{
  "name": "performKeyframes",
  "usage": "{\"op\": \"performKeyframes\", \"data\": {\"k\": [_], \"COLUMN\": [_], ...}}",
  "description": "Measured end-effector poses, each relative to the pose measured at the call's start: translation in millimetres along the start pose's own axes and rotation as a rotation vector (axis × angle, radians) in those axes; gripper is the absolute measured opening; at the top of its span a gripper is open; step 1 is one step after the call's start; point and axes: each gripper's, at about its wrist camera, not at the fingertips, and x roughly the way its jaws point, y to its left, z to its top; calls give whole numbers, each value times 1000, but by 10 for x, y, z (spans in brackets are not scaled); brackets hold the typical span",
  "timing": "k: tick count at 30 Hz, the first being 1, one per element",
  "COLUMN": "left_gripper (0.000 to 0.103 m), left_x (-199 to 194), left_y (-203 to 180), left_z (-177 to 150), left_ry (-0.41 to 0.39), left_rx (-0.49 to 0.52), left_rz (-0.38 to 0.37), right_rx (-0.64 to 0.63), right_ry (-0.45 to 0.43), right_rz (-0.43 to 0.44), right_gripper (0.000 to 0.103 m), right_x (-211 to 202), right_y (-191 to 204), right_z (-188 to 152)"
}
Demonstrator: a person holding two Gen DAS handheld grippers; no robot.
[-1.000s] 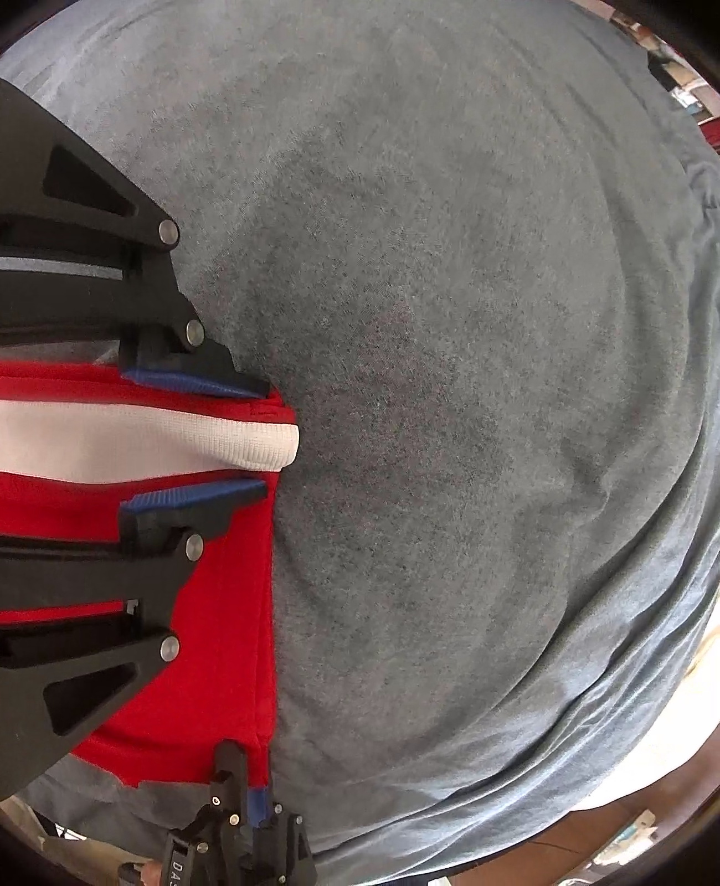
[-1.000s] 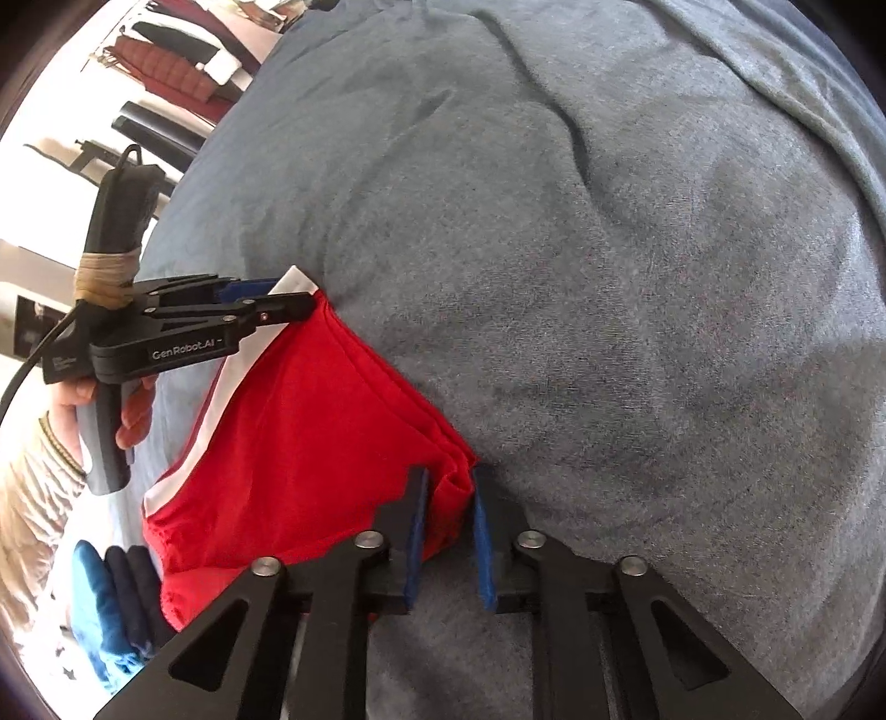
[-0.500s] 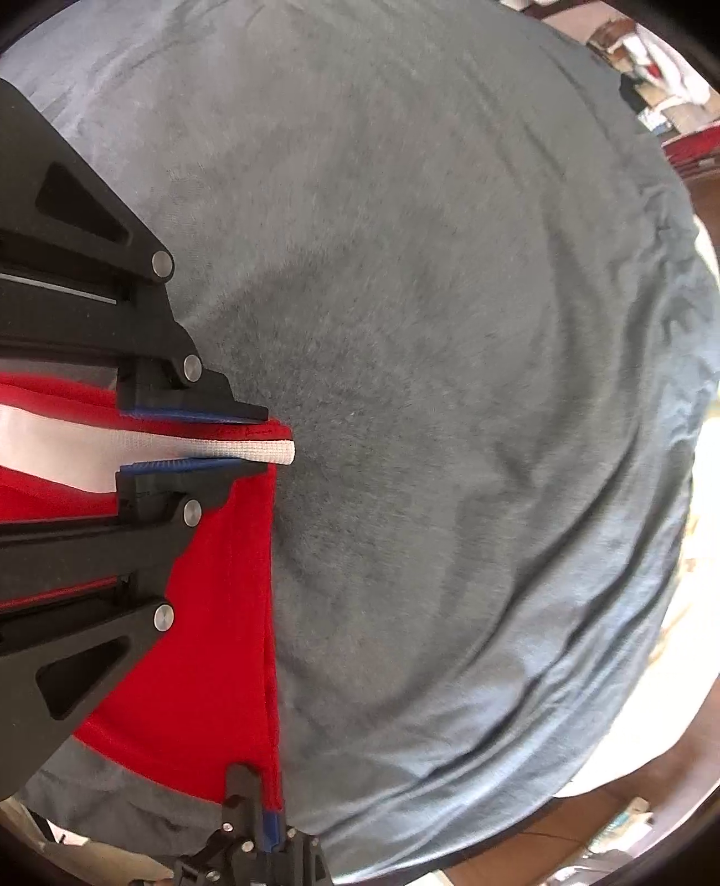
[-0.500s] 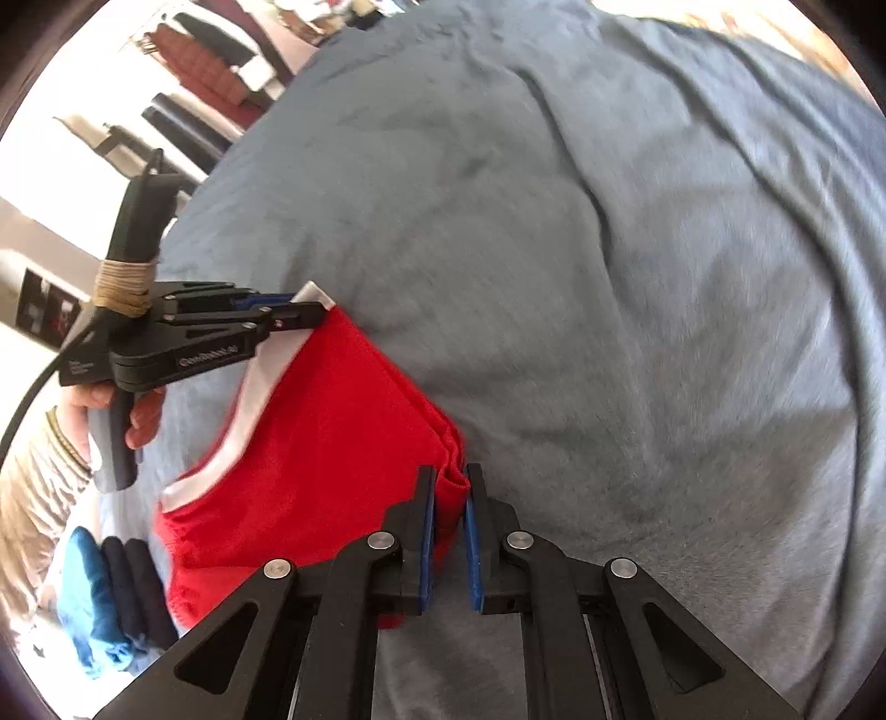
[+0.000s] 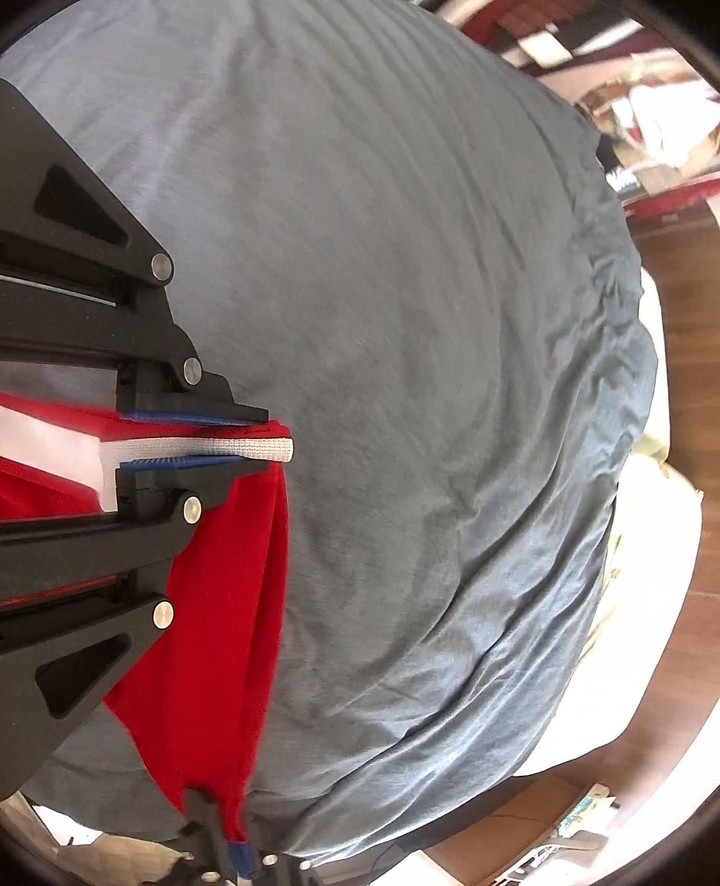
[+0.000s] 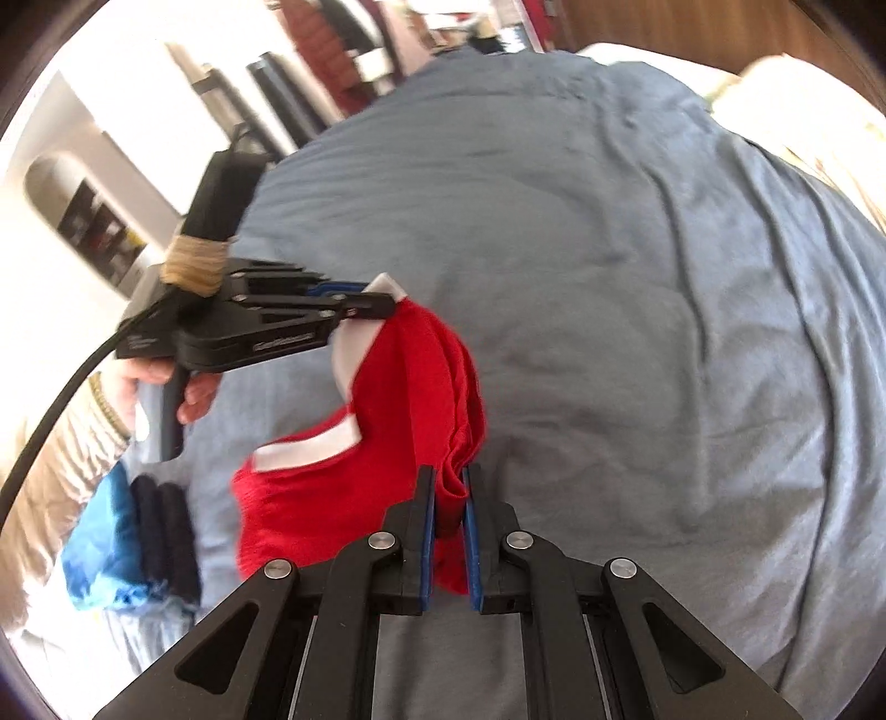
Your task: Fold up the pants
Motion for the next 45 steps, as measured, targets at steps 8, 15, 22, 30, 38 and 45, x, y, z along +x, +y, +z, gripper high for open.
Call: {"op": "performKeyframes", "data": {"k": [8, 15, 22, 30, 38, 45], "left_gripper": [11, 11, 22, 40, 56, 63], "left_x": [-283, -426, -671, -1003, -1065, -1162], "left_y": [192, 296, 346, 345, 220, 21], "left_z": [-647, -1141, -1519, -1867, -2130, -2306], "left_ry": [8, 22, 73, 101, 82, 53], "left_rx": [-65, -121, -187, -311, -572, -708], "left_rz": [61, 94, 160, 354, 335, 387], "right_rx": [-134, -208, -306, -441, -529, -518], "right_ry": [44, 86, 139, 202, 268, 236], "right_rz": [61, 112, 118, 118, 141, 160], "right_gripper": [10, 10, 10, 10, 12, 24], "right_x": [145, 292, 496, 584, 706, 400], "right_y": [635, 1105, 1425, 1664, 1706, 1559], "right_z": [-298, -615, -924, -1208, -1434, -1333]}}
